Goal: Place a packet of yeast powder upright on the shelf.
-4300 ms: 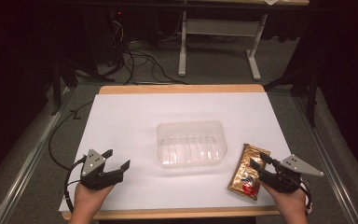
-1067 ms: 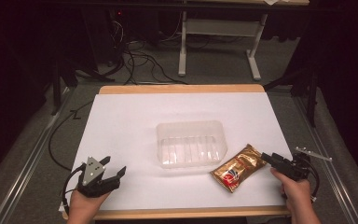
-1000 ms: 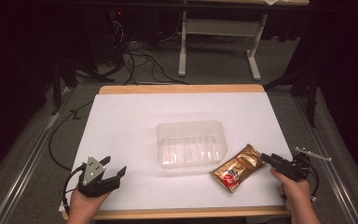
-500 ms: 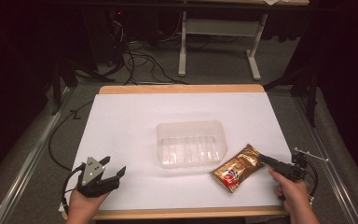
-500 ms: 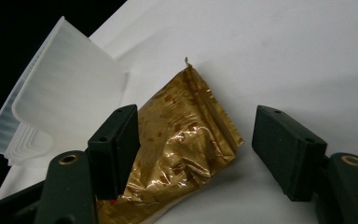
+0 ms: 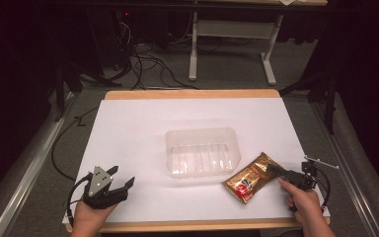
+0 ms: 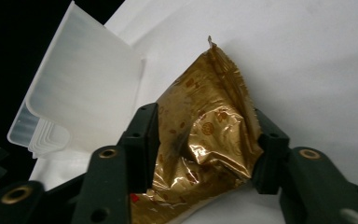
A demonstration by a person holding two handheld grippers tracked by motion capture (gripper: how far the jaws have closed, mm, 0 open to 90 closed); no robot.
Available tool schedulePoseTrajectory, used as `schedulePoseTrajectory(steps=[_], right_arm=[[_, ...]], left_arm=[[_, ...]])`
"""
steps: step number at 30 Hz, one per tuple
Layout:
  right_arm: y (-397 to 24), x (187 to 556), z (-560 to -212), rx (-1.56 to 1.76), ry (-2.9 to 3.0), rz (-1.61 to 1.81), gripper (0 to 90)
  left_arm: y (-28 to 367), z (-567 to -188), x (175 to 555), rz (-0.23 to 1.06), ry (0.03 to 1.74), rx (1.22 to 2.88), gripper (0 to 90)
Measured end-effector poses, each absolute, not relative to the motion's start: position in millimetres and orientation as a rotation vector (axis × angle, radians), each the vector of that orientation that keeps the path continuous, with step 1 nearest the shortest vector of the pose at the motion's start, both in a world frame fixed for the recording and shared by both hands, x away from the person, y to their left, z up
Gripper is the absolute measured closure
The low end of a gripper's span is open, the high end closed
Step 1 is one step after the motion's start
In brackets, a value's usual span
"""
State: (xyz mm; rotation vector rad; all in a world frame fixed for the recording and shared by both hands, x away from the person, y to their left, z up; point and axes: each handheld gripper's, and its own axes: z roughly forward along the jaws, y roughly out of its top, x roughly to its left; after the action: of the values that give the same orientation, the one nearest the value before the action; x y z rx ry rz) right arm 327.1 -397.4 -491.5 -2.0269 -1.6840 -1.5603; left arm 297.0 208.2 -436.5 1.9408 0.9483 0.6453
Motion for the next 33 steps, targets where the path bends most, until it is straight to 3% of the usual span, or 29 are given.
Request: schedulePoseTrajectory(steps=[12, 20, 33], right_arm=[[-396.5, 324.6, -486.6, -2.031, -1.781, -1.6, 79.5], [-391.3, 319.1, -474.2, -2.033, -1.906, -1.633, 86.6], [-379.6, 308.5, -454.0, -1.989, -2.014, -1.704, 88.2]], left_arm=[[206.0, -438.0, 297.7, 0.641, 0.942, 1.953, 32.9], [206.3, -436.0, 296.8, 0.648, 0.935, 1.948, 32.9], [206.2, -436.2, 298.2, 0.647, 0.927, 1.96, 32.8]])
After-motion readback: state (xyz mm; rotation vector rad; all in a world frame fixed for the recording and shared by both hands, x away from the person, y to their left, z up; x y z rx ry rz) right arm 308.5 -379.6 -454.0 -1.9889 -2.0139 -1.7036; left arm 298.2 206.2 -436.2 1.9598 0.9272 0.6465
